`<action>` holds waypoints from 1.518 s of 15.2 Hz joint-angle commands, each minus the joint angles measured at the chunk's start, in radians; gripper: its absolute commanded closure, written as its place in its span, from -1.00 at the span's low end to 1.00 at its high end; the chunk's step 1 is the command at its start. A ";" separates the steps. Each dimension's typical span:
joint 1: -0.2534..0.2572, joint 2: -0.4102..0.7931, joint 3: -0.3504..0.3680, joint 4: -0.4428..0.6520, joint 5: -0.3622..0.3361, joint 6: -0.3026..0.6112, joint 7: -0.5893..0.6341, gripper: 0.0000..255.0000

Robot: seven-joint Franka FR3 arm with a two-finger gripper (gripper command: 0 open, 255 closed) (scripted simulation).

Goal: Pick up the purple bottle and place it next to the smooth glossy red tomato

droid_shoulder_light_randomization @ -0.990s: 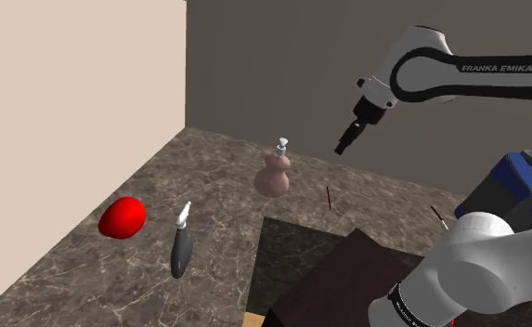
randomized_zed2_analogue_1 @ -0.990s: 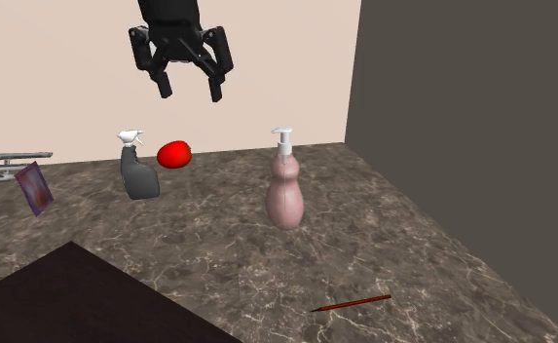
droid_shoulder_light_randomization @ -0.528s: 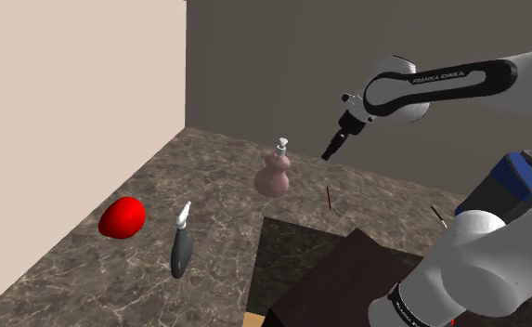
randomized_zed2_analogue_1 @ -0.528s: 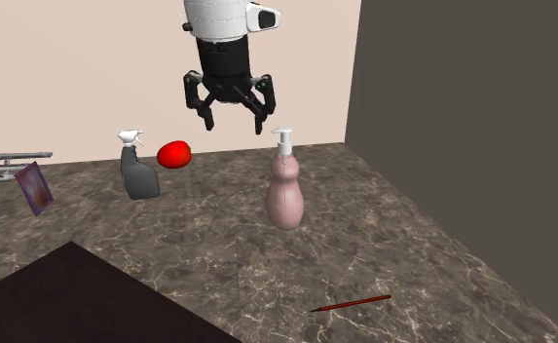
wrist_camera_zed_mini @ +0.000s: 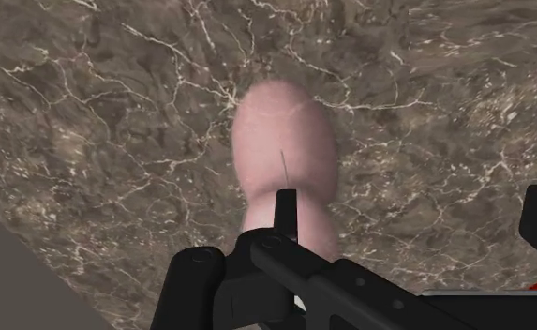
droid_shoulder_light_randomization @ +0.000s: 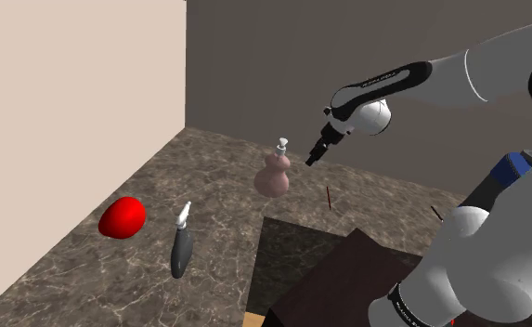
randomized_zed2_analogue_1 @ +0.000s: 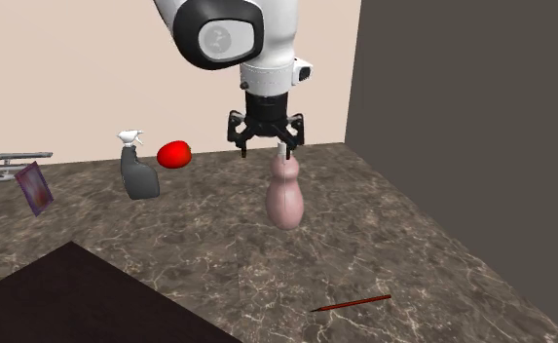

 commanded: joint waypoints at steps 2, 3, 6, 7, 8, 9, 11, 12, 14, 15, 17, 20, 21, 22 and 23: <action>0.021 0.166 -0.030 0.092 0.239 -0.008 -0.245 -1.00; 0.011 0.221 -0.023 0.128 0.310 -0.021 -0.314 -1.00; -0.051 0.372 0.029 0.241 0.478 -0.067 -0.479 -1.00; -0.075 0.418 0.049 0.280 0.520 -0.082 -0.522 -1.00; -0.087 0.435 0.060 0.296 0.533 -0.087 -0.537 -1.00; -0.090 0.447 0.068 0.299 0.546 -0.082 -0.545 -1.00; -0.096 0.472 0.082 0.307 0.571 -0.072 -0.559 -1.00; -0.098 0.484 0.089 0.312 0.584 -0.068 -0.566 -1.00; -0.104 0.509 0.103 0.321 0.609 -0.058 -0.580 -1.00; -0.108 0.528 0.114 0.329 0.628 -0.051 -0.590 -1.00; -0.108 0.528 0.114 0.329 0.627 -0.051 -0.590 -1.00; -0.108 0.528 0.114 0.329 0.627 -0.051 -0.590 -1.00; -0.108 0.528 0.114 0.329 0.627 -0.051 -0.590 -1.00; -0.108 0.528 0.114 0.329 0.627 -0.051 -0.590 -1.00; -0.108 0.528 0.114 0.329 0.627 -0.051 -0.590 -1.00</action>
